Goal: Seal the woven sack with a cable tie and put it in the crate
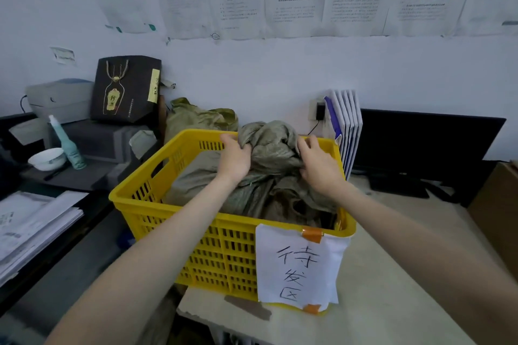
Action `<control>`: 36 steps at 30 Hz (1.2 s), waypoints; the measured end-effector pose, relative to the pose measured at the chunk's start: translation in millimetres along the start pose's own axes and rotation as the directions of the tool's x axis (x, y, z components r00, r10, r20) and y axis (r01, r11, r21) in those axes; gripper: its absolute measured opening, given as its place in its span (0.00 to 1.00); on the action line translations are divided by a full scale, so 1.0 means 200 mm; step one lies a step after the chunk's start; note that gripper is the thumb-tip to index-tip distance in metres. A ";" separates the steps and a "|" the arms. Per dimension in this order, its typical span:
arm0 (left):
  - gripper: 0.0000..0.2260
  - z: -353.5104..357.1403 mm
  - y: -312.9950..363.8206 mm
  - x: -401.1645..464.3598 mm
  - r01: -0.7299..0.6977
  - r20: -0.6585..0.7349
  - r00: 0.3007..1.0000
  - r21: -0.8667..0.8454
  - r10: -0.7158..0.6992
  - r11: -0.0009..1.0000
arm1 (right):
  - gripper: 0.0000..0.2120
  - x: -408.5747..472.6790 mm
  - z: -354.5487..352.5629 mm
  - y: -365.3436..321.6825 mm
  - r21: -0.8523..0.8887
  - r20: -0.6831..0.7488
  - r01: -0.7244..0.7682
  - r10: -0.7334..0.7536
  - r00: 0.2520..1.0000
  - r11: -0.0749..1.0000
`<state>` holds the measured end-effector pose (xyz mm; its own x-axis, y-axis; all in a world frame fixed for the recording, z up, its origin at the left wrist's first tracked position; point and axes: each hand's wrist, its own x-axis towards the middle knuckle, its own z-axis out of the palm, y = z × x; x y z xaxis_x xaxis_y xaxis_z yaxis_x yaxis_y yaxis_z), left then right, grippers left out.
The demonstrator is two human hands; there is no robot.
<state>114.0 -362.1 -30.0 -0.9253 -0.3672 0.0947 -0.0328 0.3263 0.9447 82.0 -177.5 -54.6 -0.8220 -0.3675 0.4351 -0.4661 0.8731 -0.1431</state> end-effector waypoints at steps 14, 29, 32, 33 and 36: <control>0.17 -0.15 -0.20 0.00 -0.893 0.905 0.424 0.411 0.035 0.186 | 0.17 -0.15 0.08 0.05 0.298 0.689 0.159 -0.328 0.646 0.941; 0.25 -0.03 -0.19 -0.04 -0.697 0.761 0.609 0.649 -0.224 0.305 | 0.14 -0.22 0.03 0.06 0.404 0.444 -0.010 -0.186 0.876 0.915; 0.19 -0.10 -0.12 -0.08 -0.547 0.687 0.726 0.614 -0.043 0.570 | 0.11 -0.26 0.01 0.08 0.415 0.292 -0.027 -0.105 0.951 0.910; 0.16 -0.11 -0.10 -0.09 -0.494 0.641 0.767 0.574 0.017 0.653 | 0.11 -0.27 0.00 0.08 0.423 0.253 -0.033 -0.083 0.964 0.905; 0.15 -0.13 -0.04 -0.14 -0.423 0.511 0.845 0.458 0.158 0.782 | 0.09 -0.28 -0.07 0.09 0.511 0.186 -0.097 0.000 0.983 0.854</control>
